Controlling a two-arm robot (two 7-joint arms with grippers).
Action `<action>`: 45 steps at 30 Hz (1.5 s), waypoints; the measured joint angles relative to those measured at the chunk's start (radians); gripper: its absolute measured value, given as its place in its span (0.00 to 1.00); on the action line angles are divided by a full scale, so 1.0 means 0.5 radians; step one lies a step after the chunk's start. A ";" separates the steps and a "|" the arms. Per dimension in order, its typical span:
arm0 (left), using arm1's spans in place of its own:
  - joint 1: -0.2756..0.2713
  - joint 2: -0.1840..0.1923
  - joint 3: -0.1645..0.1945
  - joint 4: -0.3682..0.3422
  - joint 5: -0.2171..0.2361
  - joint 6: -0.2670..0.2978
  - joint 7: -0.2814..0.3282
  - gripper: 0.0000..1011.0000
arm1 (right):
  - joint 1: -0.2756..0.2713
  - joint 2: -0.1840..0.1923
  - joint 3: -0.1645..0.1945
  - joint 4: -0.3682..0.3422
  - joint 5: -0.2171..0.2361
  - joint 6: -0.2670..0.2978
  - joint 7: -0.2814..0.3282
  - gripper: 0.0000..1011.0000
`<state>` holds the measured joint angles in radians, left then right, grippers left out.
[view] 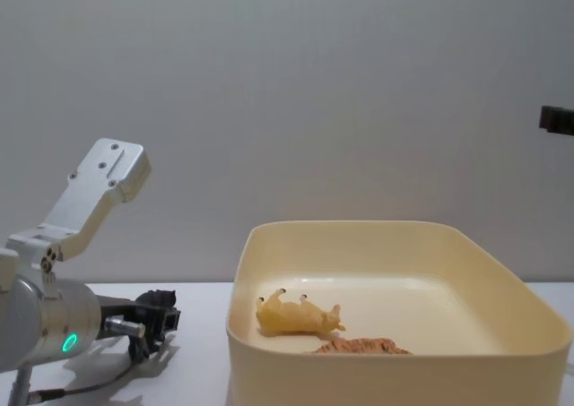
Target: Pick up the toy alternately with two hands and place it into the central storage box.
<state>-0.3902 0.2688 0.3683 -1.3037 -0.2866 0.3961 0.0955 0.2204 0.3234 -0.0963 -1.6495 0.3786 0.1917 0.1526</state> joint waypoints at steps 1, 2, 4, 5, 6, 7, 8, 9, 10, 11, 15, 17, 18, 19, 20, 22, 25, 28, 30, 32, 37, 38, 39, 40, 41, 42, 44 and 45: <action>-0.001 0.000 0.000 0.002 0.000 -0.001 0.000 0.56 | 0.000 0.000 0.000 0.000 0.000 0.000 0.000 0.99; -0.001 -0.001 -0.001 0.003 -0.001 -0.001 0.000 0.56 | 0.000 0.000 0.000 0.000 0.000 0.000 0.000 0.99; -0.001 -0.001 -0.001 0.006 -0.001 -0.001 0.000 0.48 | 0.000 0.000 0.000 0.000 0.000 0.000 0.000 0.99; -0.001 -0.001 -0.001 0.006 -0.001 -0.001 0.000 0.44 | 0.000 0.000 0.000 0.000 0.000 0.000 0.000 0.99; -0.001 -0.002 -0.001 0.006 -0.001 -0.001 0.000 0.42 | 0.000 0.000 0.000 0.000 0.000 0.000 0.000 0.99; -0.001 -0.002 -0.001 0.006 -0.001 -0.001 0.000 0.41 | 0.000 0.000 0.000 0.000 0.000 0.000 0.000 0.99; -0.002 -0.002 -0.002 0.004 0.001 -0.001 0.000 0.36 | 0.000 0.000 0.000 0.000 0.000 0.000 0.000 0.99; -0.001 -0.002 -0.002 0.000 0.003 -0.001 0.000 0.34 | 0.000 0.000 0.000 0.000 0.000 0.000 0.000 0.99; -0.002 -0.002 -0.002 -0.007 0.007 -0.001 0.000 0.34 | 0.000 0.000 0.000 0.000 0.000 0.000 0.000 0.99; -0.002 -0.003 -0.003 -0.011 0.010 -0.002 0.000 0.34 | 0.000 0.000 0.000 0.000 0.000 0.000 0.000 0.99; -0.002 -0.003 -0.006 -0.042 0.029 -0.003 0.010 0.34 | 0.000 0.000 0.000 0.000 0.000 0.000 0.000 0.99; -0.005 -0.003 -0.008 -0.060 0.039 -0.004 0.016 0.34 | 0.000 0.000 0.000 0.000 0.000 0.000 0.000 0.99; -0.007 -0.003 -0.010 -0.078 0.051 -0.006 0.022 0.34 | 0.000 0.000 0.000 0.000 0.000 0.000 0.000 0.99; -0.009 -0.003 -0.011 -0.087 0.055 -0.006 0.023 0.34 | 0.000 0.000 0.000 0.000 0.000 0.000 0.000 0.99; -0.011 -0.003 -0.012 -0.098 0.062 -0.007 0.027 0.34 | 0.000 0.000 0.000 0.000 0.000 0.000 0.000 0.99; -0.021 -0.004 -0.017 -0.131 0.080 -0.010 0.031 0.34 | 0.000 0.000 0.000 0.000 0.000 0.000 0.000 0.99; -0.040 -0.007 -0.024 -0.175 0.109 -0.011 0.029 0.34 | 0.000 0.000 0.000 0.000 0.000 0.000 0.000 0.99; -0.064 -0.010 -0.029 -0.213 0.137 -0.010 0.003 0.34 | 0.000 0.000 0.000 0.000 0.000 0.000 0.000 0.99; -0.084 -0.014 -0.032 -0.235 0.162 -0.008 -0.033 0.34 | 0.000 0.000 0.000 0.000 0.000 0.000 0.000 0.99; -0.097 -0.016 -0.033 -0.246 0.175 -0.006 -0.058 0.34 | 0.000 0.000 0.000 0.000 0.000 0.000 0.000 0.99; -0.145 -0.029 -0.034 -0.267 0.224 0.006 -0.181 0.34 | 0.000 0.000 0.000 0.000 0.000 0.000 0.000 0.99; -0.151 -0.030 -0.033 -0.269 0.229 0.008 -0.194 0.34 | 0.000 0.000 0.000 0.000 0.000 0.000 0.000 0.99; -0.164 -0.034 -0.032 -0.269 0.240 0.013 -0.233 0.34 | 0.000 0.000 0.000 0.000 0.000 0.000 0.000 0.99; -0.173 -0.037 -0.031 -0.269 0.249 0.017 -0.260 0.34 | 0.000 0.000 0.000 0.000 0.000 0.000 0.000 0.99; -0.178 -0.038 -0.030 -0.269 0.253 0.019 -0.276 0.34 | 0.000 0.000 0.000 0.000 0.000 0.000 0.000 0.99; -0.192 -0.043 -0.026 -0.269 0.265 0.025 -0.318 0.34 | 0.000 0.000 0.000 0.000 0.000 0.000 0.000 0.99; -0.207 -0.048 -0.023 -0.265 0.277 0.031 -0.365 0.34 | 0.000 0.000 0.000 0.000 0.000 0.000 0.000 0.99; -0.214 -0.050 -0.021 -0.262 0.281 0.033 -0.384 0.34 | 0.000 0.000 0.000 0.000 0.000 0.000 0.000 0.99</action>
<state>-0.4972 0.2436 0.3576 -1.4348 -0.1459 0.4126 -0.0965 0.2204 0.3234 -0.0962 -1.6494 0.3786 0.1917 0.1527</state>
